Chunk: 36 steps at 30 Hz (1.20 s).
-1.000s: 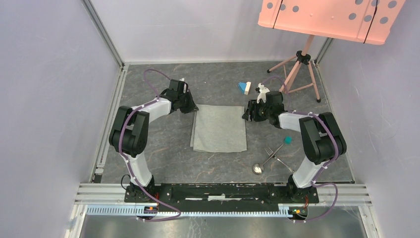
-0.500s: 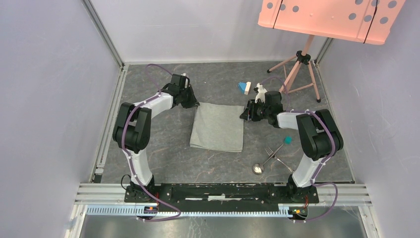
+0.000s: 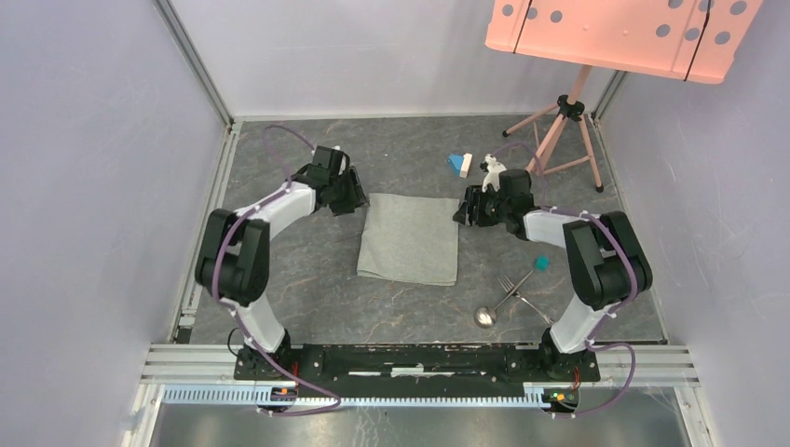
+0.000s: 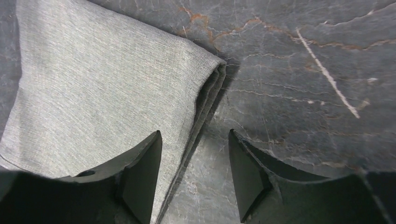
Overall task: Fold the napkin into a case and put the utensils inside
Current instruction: Smooth out the square-folded napkin at the center of the board.
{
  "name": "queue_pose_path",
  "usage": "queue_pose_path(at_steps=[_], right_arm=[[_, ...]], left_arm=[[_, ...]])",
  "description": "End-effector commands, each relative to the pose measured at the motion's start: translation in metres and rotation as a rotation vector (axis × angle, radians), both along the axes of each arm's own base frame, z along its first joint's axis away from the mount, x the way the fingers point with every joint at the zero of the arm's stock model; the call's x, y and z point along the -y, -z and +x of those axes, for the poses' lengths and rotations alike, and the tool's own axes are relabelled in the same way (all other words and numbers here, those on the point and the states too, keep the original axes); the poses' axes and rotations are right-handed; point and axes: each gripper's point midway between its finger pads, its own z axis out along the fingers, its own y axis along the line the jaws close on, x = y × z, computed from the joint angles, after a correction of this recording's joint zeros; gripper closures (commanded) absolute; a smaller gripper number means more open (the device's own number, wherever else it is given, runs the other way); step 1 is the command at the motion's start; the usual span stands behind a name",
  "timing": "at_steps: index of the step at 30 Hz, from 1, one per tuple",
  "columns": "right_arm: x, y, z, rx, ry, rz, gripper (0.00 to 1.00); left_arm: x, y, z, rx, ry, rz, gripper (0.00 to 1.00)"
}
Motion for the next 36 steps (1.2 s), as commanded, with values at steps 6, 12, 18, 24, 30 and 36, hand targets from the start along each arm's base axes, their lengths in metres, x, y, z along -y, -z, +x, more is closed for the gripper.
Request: queue_pose_path(at_steps=[6,12,18,24,30,36], right_arm=[[-0.096,-0.089,-0.008,0.187,-0.180,0.245,0.28],[-0.197,-0.125,-0.027,0.190,-0.386,0.504,0.10],[-0.238,-0.110,-0.037,0.111,-0.456,0.624,0.09],[-0.264,-0.081,-0.027,0.046,-0.478,0.637,0.09],[-0.276,-0.051,0.002,0.034,-0.439,0.539,0.10],[-0.277,-0.012,0.023,-0.025,-0.380,0.480,0.10]], left_arm=[[0.011,-0.035,-0.071,0.070,0.054,-0.231,0.64],[0.021,-0.010,-0.102,-0.021,0.062,-0.339,0.80],[0.018,0.006,-0.123,-0.068,0.059,-0.349,0.83],[0.008,0.026,-0.136,-0.138,0.032,-0.297,0.83],[0.002,0.047,-0.145,-0.208,0.000,-0.256,0.89],[-0.005,0.054,-0.150,-0.238,-0.019,-0.217,0.93]])
